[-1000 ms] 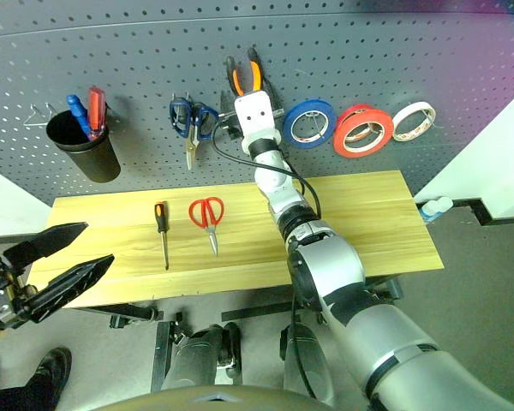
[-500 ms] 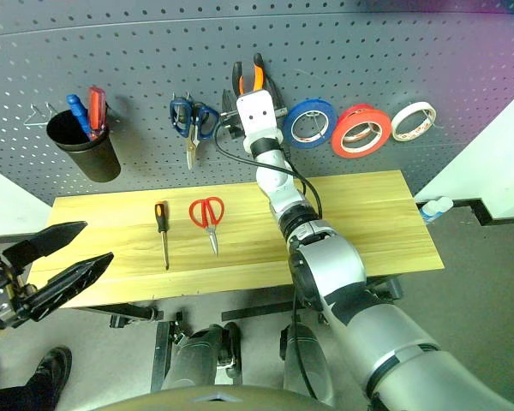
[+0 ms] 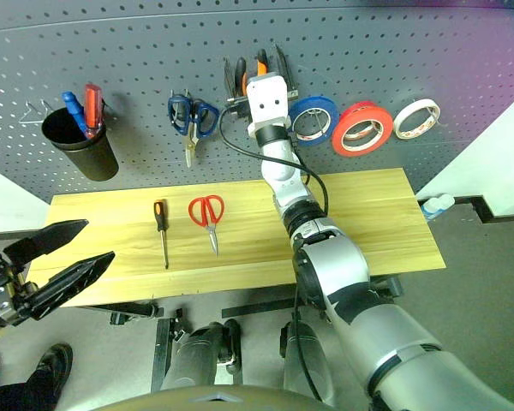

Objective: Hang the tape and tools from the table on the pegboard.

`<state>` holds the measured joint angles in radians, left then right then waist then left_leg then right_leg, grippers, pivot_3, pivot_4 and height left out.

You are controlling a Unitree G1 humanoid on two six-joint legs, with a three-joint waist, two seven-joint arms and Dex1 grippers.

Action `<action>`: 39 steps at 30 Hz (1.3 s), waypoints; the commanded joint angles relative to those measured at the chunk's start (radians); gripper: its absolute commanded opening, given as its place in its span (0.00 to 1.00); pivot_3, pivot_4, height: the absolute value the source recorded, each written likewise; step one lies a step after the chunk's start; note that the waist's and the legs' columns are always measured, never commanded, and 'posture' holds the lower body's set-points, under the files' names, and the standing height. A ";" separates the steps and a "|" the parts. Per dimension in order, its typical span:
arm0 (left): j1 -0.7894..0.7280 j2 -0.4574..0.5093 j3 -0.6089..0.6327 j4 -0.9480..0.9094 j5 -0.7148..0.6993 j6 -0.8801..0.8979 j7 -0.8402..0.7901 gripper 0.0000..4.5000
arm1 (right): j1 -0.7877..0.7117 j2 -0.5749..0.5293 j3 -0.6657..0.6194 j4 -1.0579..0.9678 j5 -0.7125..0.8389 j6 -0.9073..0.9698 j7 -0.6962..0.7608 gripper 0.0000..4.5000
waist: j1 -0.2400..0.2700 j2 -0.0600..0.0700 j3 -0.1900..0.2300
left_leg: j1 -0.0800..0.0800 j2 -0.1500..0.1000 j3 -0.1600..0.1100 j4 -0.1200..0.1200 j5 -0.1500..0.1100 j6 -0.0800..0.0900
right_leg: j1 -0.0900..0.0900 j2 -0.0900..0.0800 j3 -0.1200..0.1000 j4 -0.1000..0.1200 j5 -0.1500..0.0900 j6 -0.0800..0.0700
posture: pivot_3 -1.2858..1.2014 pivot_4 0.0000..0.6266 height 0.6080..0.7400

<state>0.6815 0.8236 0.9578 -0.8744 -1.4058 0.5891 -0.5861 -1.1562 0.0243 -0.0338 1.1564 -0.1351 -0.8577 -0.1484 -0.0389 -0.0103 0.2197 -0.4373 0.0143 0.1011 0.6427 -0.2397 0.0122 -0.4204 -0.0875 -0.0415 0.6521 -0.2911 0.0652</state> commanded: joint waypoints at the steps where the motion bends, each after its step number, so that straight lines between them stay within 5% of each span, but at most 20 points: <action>1: -0.009 0.010 0.002 0.002 -0.015 0.002 -0.002 1.00 | 0.009 0.006 -0.005 -0.090 0.030 -0.039 0.026 1.00 | 0.000 0.000 0.000 | 0.000 0.000 0.000 0.000 0.000 0.000 | 0.000 0.000 0.000 0.000 0.000 0.000 | 0.58 0.36 1.00; 16: -0.067 0.021 -0.032 0.026 0.001 0.028 -0.005 1.00 | 0.161 0.023 -0.027 -0.398 0.274 0.027 0.282 1.00 | -0.001 0.000 0.001 | 0.000 0.000 0.000 0.000 0.000 0.000 | 0.001 0.000 0.000 0.000 0.000 0.001 | 0.56 0.35 1.00; 28: -0.168 0.003 -0.145 0.084 0.098 0.012 -0.036 1.00 | 0.617 -0.101 0.054 -0.976 0.446 0.465 0.532 1.00 | -0.006 0.000 0.001 | 0.000 0.000 -0.002 0.000 0.000 0.000 | 0.002 0.000 -0.001 -0.001 0.001 0.002 | 0.53 0.32 1.00; 39: -0.293 -0.045 -0.299 0.151 0.239 -0.011 -0.060 1.00 | 0.717 -0.313 0.035 -1.056 0.676 0.962 0.854 1.00 | -0.007 -0.001 0.000 | 0.000 0.000 -0.002 0.000 0.000 0.000 | 0.002 -0.001 -0.001 -0.001 0.001 0.001 | 0.50 0.29 1.00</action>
<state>0.3912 0.7864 0.6699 -0.7213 -1.1955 0.6018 -0.6357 -0.4382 -0.2622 0.0230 0.1268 0.5153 0.0715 0.6484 -0.0460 -0.0113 0.2198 -0.4371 0.0147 0.0990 0.6425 -0.2401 0.0126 -0.4188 -0.0882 -0.0430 0.6510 -0.2905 0.0660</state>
